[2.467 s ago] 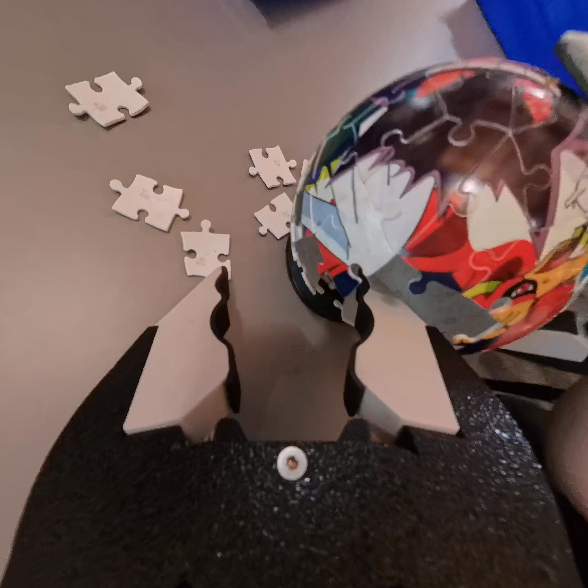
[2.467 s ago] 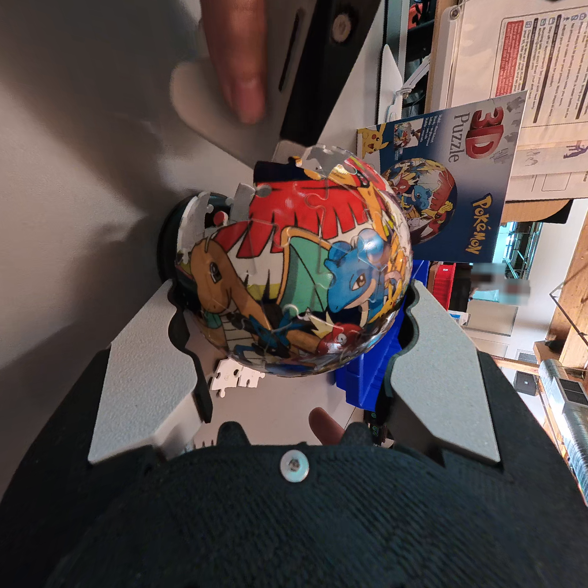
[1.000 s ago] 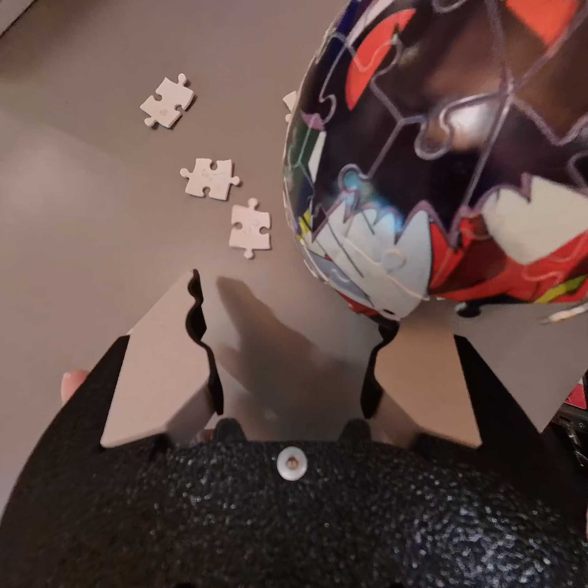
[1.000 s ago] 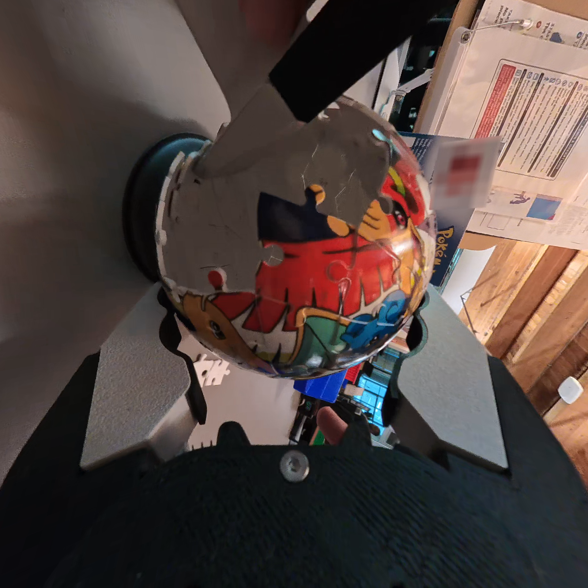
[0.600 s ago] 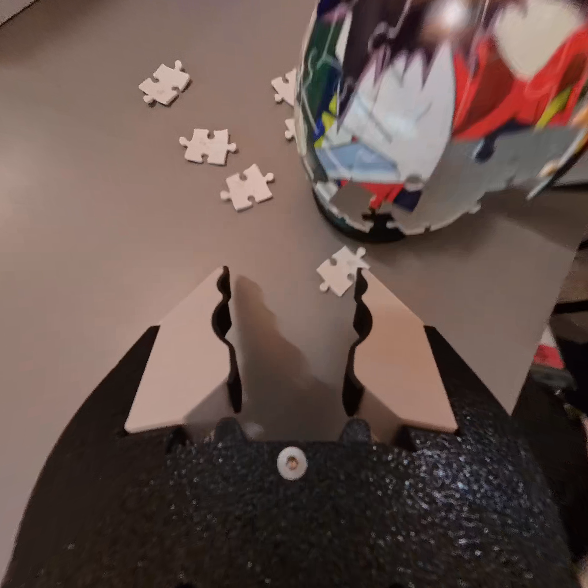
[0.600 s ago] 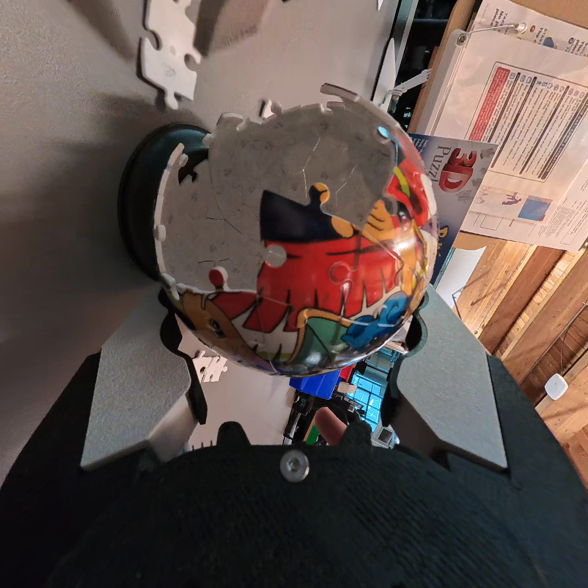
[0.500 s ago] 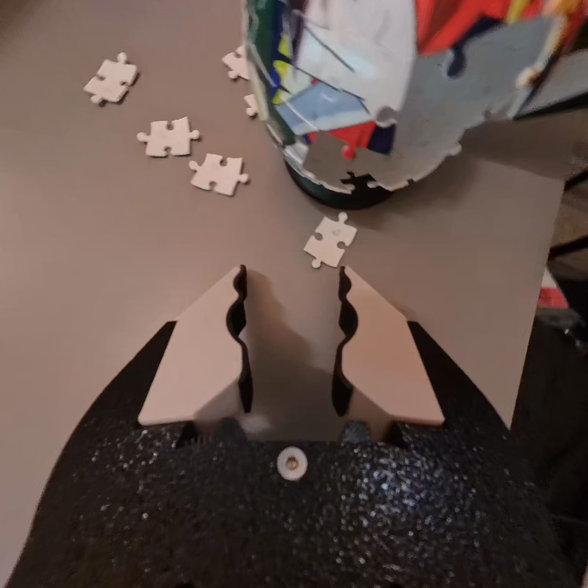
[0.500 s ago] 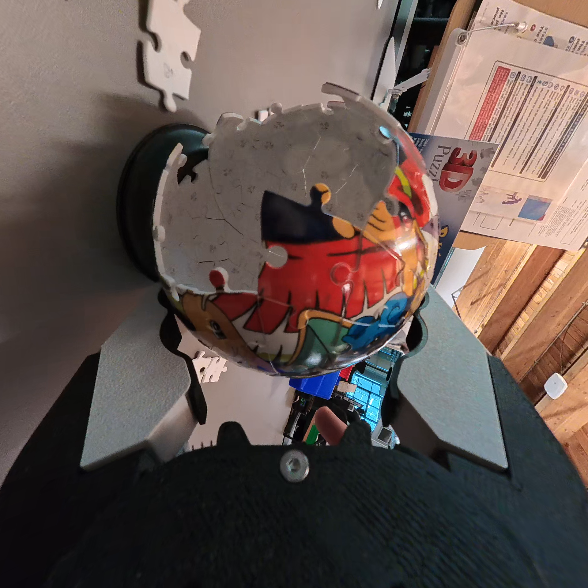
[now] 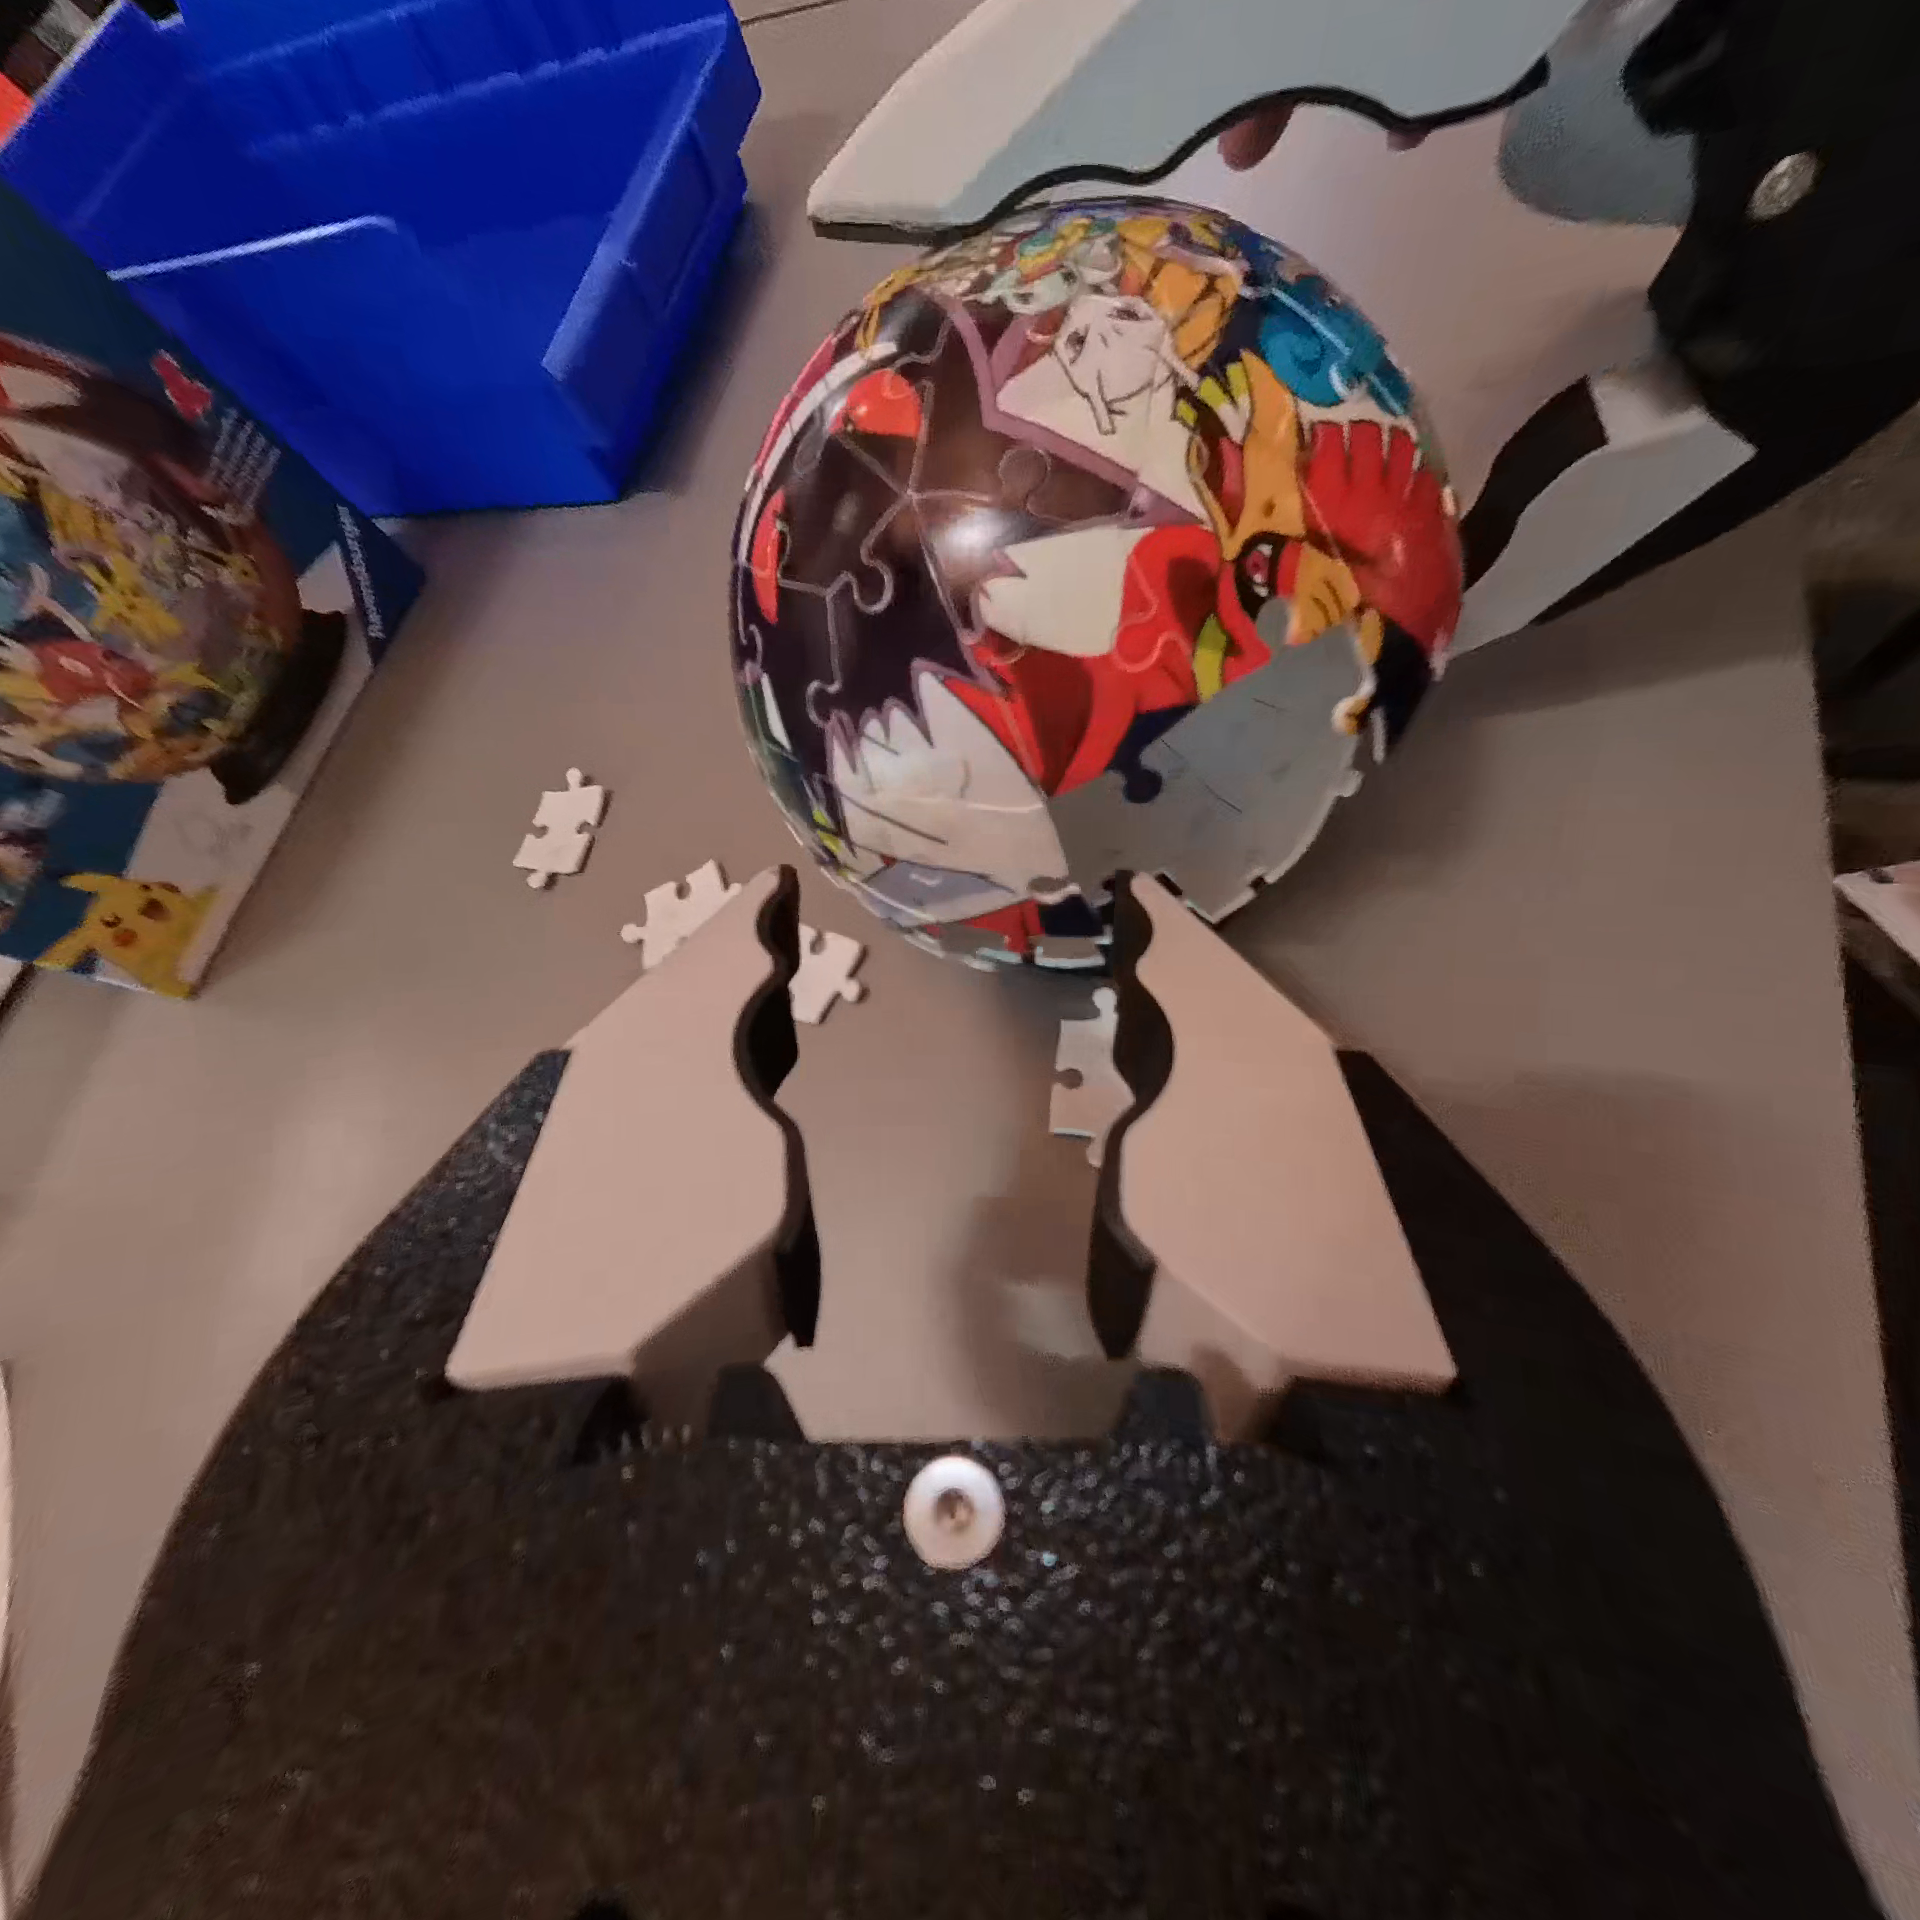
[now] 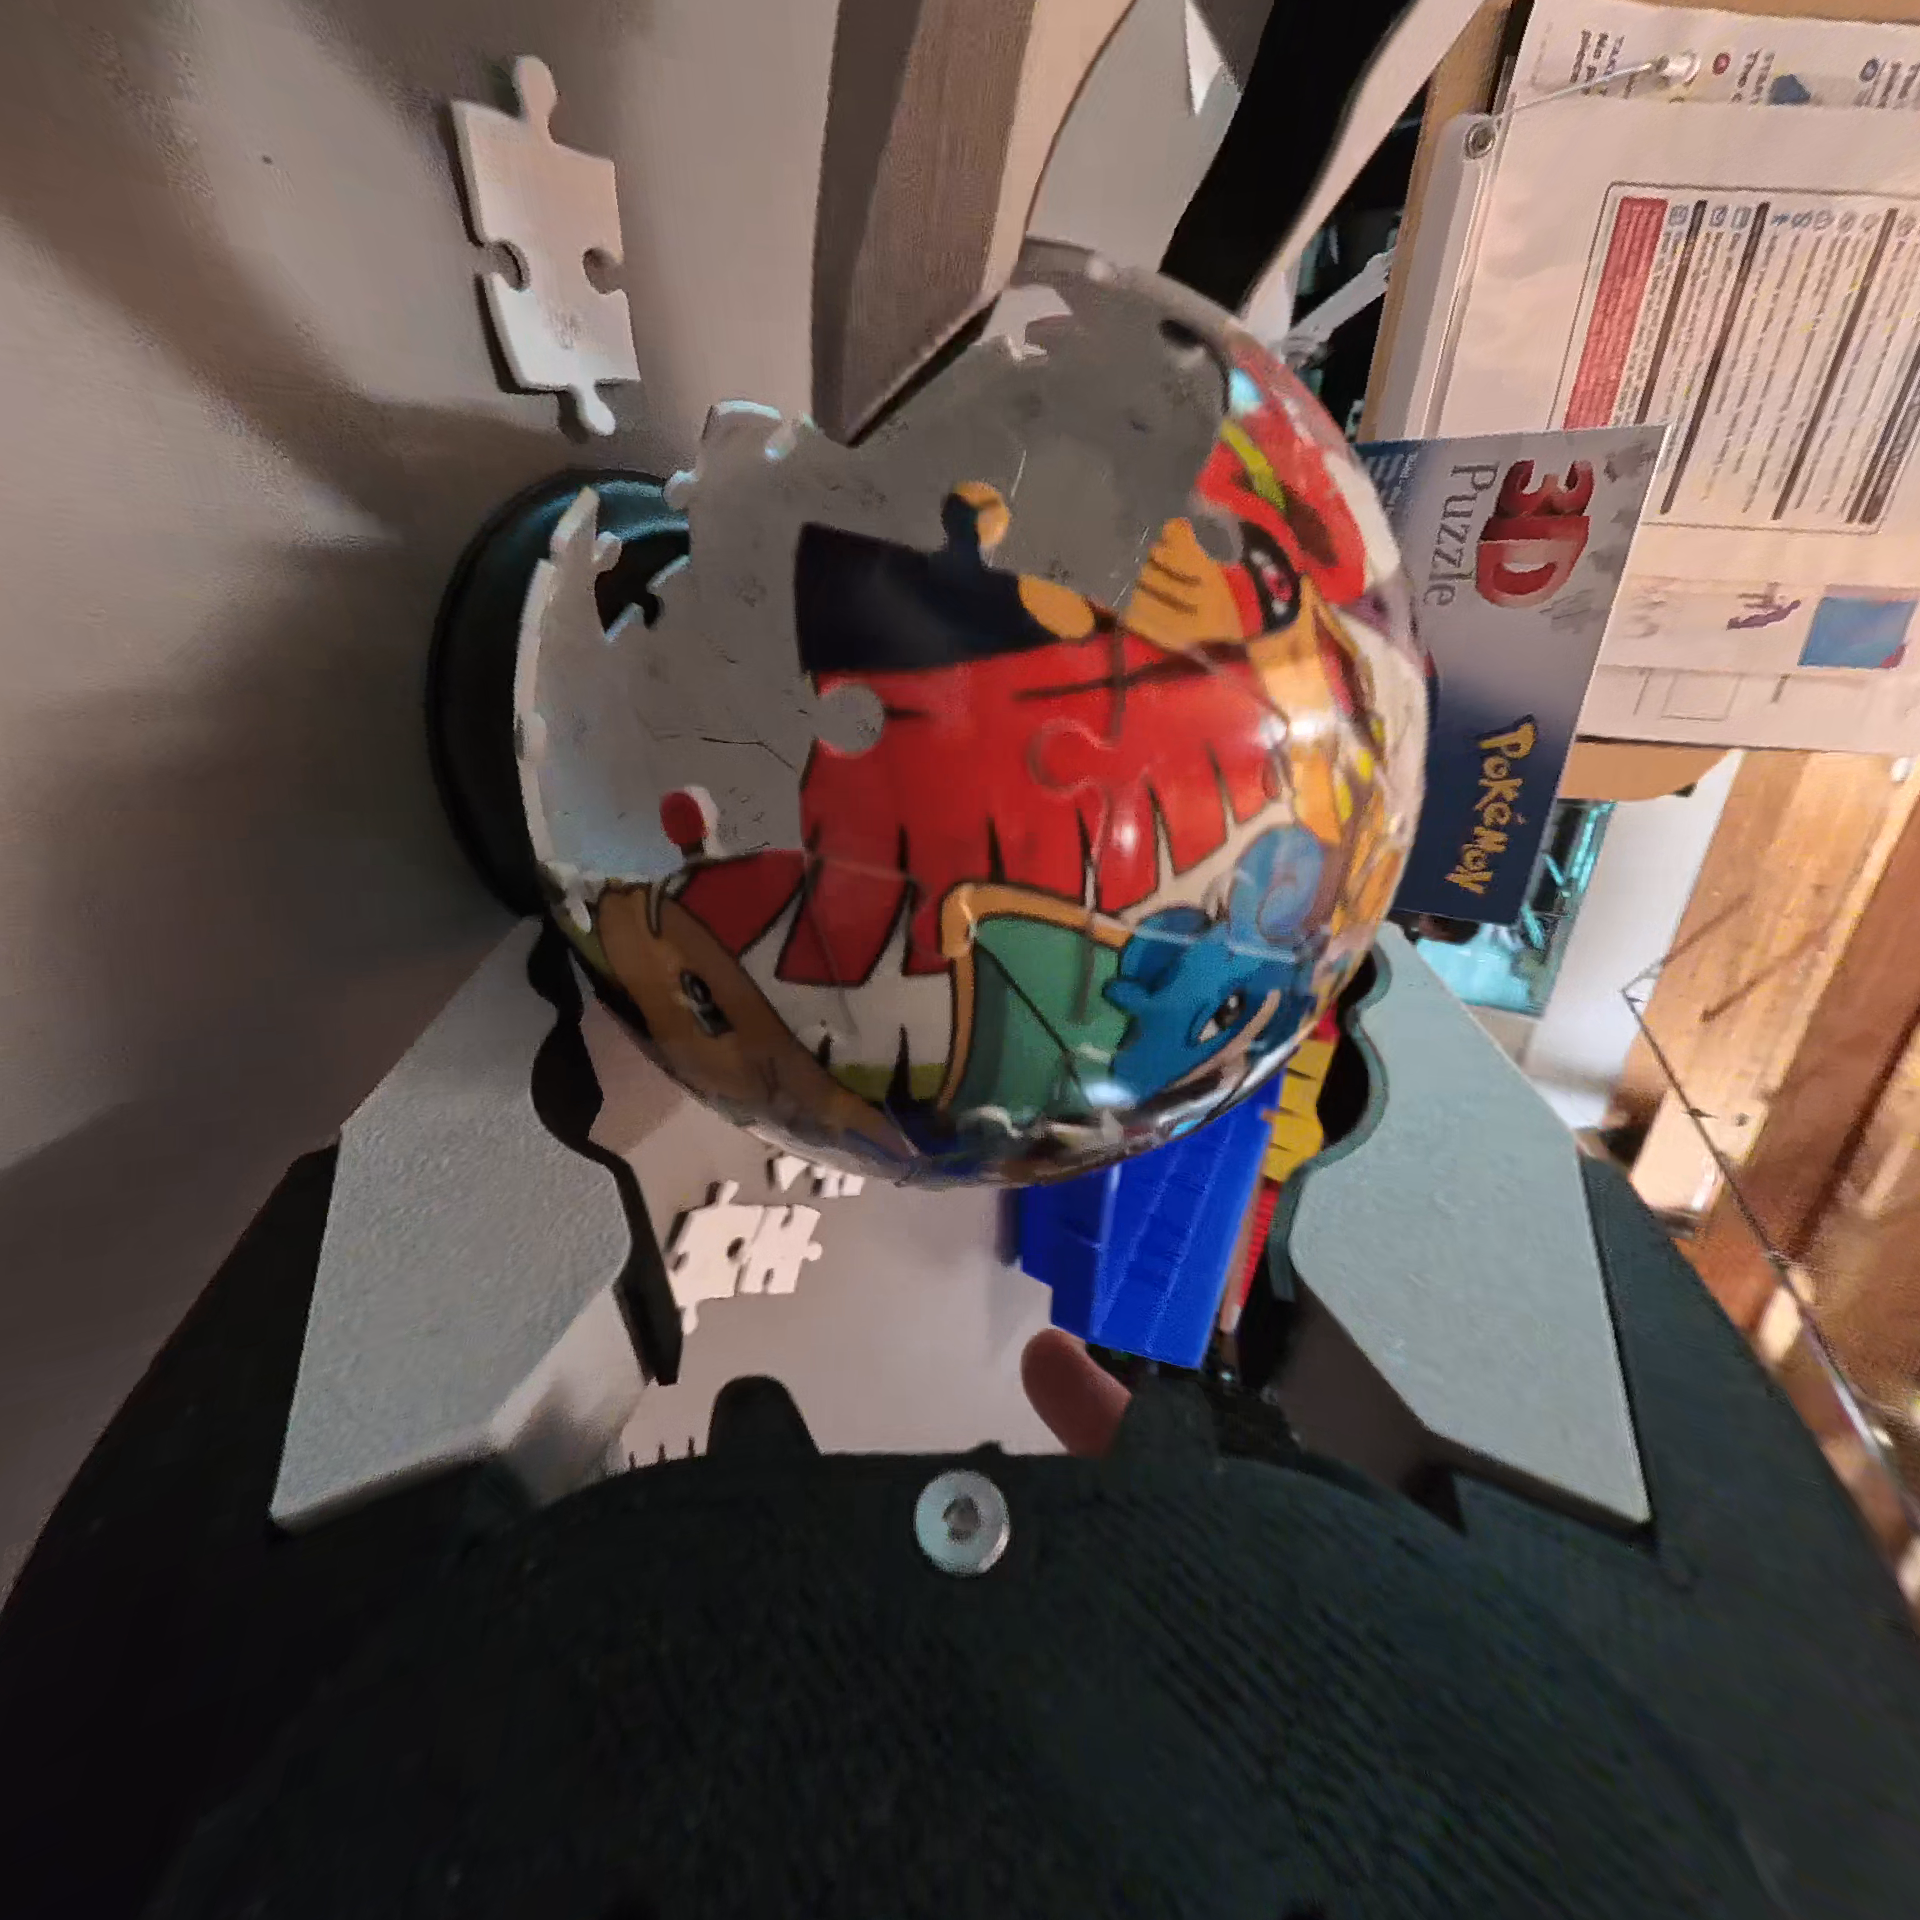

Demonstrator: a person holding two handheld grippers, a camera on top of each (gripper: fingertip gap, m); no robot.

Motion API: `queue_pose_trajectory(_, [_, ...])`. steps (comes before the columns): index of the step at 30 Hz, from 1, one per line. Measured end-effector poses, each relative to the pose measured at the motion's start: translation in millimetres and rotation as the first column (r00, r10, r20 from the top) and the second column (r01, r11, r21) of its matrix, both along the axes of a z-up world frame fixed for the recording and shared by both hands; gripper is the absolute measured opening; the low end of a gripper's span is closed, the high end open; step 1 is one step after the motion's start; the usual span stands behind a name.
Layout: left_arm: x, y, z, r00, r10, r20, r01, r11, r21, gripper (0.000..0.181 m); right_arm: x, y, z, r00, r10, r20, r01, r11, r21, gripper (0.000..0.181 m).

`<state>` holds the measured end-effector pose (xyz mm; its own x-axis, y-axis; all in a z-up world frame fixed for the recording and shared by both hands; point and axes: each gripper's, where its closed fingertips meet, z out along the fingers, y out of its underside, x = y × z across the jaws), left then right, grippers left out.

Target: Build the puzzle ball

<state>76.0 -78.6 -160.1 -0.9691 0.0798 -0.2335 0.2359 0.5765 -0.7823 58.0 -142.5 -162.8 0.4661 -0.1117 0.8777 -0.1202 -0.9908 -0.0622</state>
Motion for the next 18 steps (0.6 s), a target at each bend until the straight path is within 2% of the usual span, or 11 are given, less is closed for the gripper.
queue_pose_trajectory(3, [0, -7, -1, 1.0, -0.006, 0.02, 0.006, 1.0, 0.0, 0.056, -2, -2, 1, 1.0, 0.019, -0.003, -0.019, 0.994, 0.11, 0.138])
queue_pose_trajectory(9, [-4, -16, -9, 1.0, -0.014, -0.017, 0.014, 1.0, 0.007, 0.075, -5, 2, -3, 0.995, 0.083, -0.048, -0.06, 0.929, 0.365, 0.135])
queue_pose_trajectory(15, [-7, -25, 2, 0.999, -0.034, -0.038, 0.033, 0.998, -0.049, 0.076, -1, 6, 4, 0.992, 0.128, -0.022, -0.118, 0.958, 0.263, 0.139])
queue_pose_trajectory(18, [-3, -33, 14, 0.999, -0.03, -0.02, 0.028, 0.995, -0.101, 0.074, 0, 5, 15, 0.991, 0.133, 0.005, -0.132, 0.977, 0.165, 0.134])
